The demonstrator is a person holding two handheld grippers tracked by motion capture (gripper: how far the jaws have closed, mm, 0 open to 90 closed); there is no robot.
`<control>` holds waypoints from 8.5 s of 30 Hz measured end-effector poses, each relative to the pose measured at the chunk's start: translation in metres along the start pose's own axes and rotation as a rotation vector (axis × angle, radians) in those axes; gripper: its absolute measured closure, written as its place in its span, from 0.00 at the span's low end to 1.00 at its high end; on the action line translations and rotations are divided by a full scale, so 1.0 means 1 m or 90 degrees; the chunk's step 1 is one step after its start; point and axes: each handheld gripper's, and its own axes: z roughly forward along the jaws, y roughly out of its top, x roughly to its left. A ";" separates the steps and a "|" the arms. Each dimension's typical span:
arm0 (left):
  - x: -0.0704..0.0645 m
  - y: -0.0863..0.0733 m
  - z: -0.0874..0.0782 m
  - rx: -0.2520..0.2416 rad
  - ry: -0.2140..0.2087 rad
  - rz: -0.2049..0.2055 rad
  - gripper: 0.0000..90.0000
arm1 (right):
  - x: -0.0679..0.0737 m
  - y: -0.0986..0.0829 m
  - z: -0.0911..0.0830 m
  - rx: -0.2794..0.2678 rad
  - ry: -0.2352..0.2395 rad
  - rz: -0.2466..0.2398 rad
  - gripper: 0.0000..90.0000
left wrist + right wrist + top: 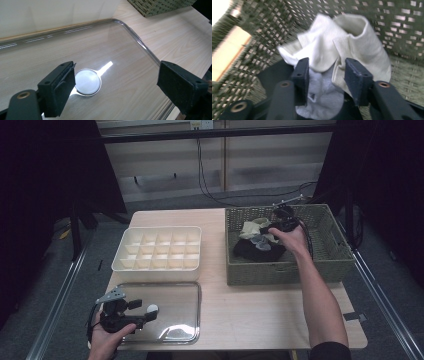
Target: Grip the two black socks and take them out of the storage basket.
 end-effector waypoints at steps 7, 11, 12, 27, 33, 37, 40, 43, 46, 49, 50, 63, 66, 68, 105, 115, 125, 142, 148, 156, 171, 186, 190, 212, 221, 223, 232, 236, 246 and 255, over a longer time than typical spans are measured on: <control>0.000 0.001 -0.002 -0.005 -0.002 -0.001 0.16 | 0.020 0.003 -0.007 -0.028 0.073 -0.020 0.67; 0.001 0.001 -0.001 -0.002 -0.001 0.001 0.16 | 0.038 0.003 0.004 -0.005 0.097 -0.050 0.76; 0.000 0.001 -0.001 -0.003 -0.002 -0.001 0.16 | 0.040 0.004 0.007 -0.002 0.105 -0.057 0.77; -0.002 0.000 0.001 0.000 -0.007 0.007 0.16 | 0.064 0.007 0.059 0.149 0.074 -0.126 0.67; -0.002 0.000 0.002 0.002 -0.007 0.008 0.16 | 0.067 0.004 0.069 0.190 0.082 -0.138 0.66; -0.002 0.000 0.002 0.002 -0.006 0.008 0.16 | 0.069 0.002 0.075 0.221 0.081 -0.153 0.83; -0.002 0.000 0.002 0.004 -0.007 0.009 0.16 | 0.069 0.002 0.075 0.230 0.083 -0.153 0.97; -0.002 0.000 0.002 0.004 -0.008 0.010 0.16 | 0.068 0.005 0.068 0.199 0.090 -0.138 0.98; -0.002 0.000 0.002 0.002 -0.006 0.011 0.16 | 0.065 0.007 0.059 0.159 0.097 -0.123 0.98; -0.002 0.000 0.002 -0.001 -0.004 0.013 0.16 | 0.062 0.009 0.048 0.119 0.106 -0.102 0.98; -0.003 0.000 0.001 -0.003 -0.004 0.013 0.16 | 0.061 0.009 0.045 0.104 0.111 -0.097 0.98; -0.006 0.000 0.004 0.002 -0.008 0.023 0.15 | 0.051 0.007 0.000 -0.032 0.147 -0.058 0.98; -0.008 0.000 0.004 0.001 -0.011 0.022 0.15 | 0.051 0.009 -0.010 -0.056 0.154 -0.053 0.98; -0.008 0.000 0.004 0.001 -0.011 0.026 0.15 | 0.051 0.009 -0.016 -0.070 0.160 -0.049 0.98; -0.012 0.001 0.008 0.001 -0.018 0.035 0.15 | 0.063 0.022 -0.087 -0.215 0.202 -0.051 0.98; -0.013 0.002 0.010 0.002 -0.022 0.036 0.15 | 0.063 0.027 -0.102 -0.245 0.209 -0.048 0.98; -0.015 0.002 0.010 0.000 -0.025 0.041 0.15 | 0.068 0.034 -0.115 -0.271 0.213 -0.052 0.98; -0.015 0.003 0.010 -0.001 -0.028 0.043 0.15 | 0.083 0.046 -0.139 -0.306 0.221 -0.079 0.98; -0.015 0.002 0.010 -0.002 -0.028 0.043 0.14 | 0.085 0.052 -0.147 -0.325 0.227 -0.077 0.98; -0.015 0.002 0.010 -0.002 -0.028 0.043 0.14 | 0.089 0.056 -0.157 -0.337 0.224 -0.084 0.98; -0.018 0.002 0.012 0.003 -0.032 0.051 0.14 | 0.096 0.052 -0.181 -0.346 0.217 -0.098 0.98; -0.019 0.002 0.012 0.003 -0.035 0.054 0.14 | 0.109 0.050 -0.198 -0.361 0.244 -0.110 0.98; -0.018 0.002 0.013 0.002 -0.032 0.050 0.14 | 0.114 0.050 -0.203 -0.367 0.244 -0.113 0.98; -0.020 0.002 0.014 0.003 -0.033 0.052 0.14 | 0.161 0.042 -0.238 -0.374 0.290 -0.176 0.98; -0.021 0.003 0.016 0.004 -0.033 0.055 0.14 | 0.183 0.029 -0.241 -0.362 0.316 -0.194 0.98; -0.022 0.003 0.017 0.003 -0.034 0.054 0.14 | 0.189 0.025 -0.242 -0.364 0.322 -0.199 0.98; -0.027 0.007 0.021 0.000 -0.039 0.065 0.15 | 0.200 -0.001 -0.225 -0.331 0.337 -0.207 0.98; -0.030 0.012 0.025 -0.010 -0.037 0.070 0.16 | 0.200 -0.014 -0.210 -0.320 0.351 -0.199 0.98; -0.041 0.036 0.038 -0.036 -0.109 0.094 0.36 | 0.195 -0.038 -0.168 -0.286 0.363 -0.171 0.98; -0.058 0.043 0.061 -0.005 -0.130 0.137 0.48 | 0.187 -0.064 -0.135 -0.263 0.379 -0.142 0.98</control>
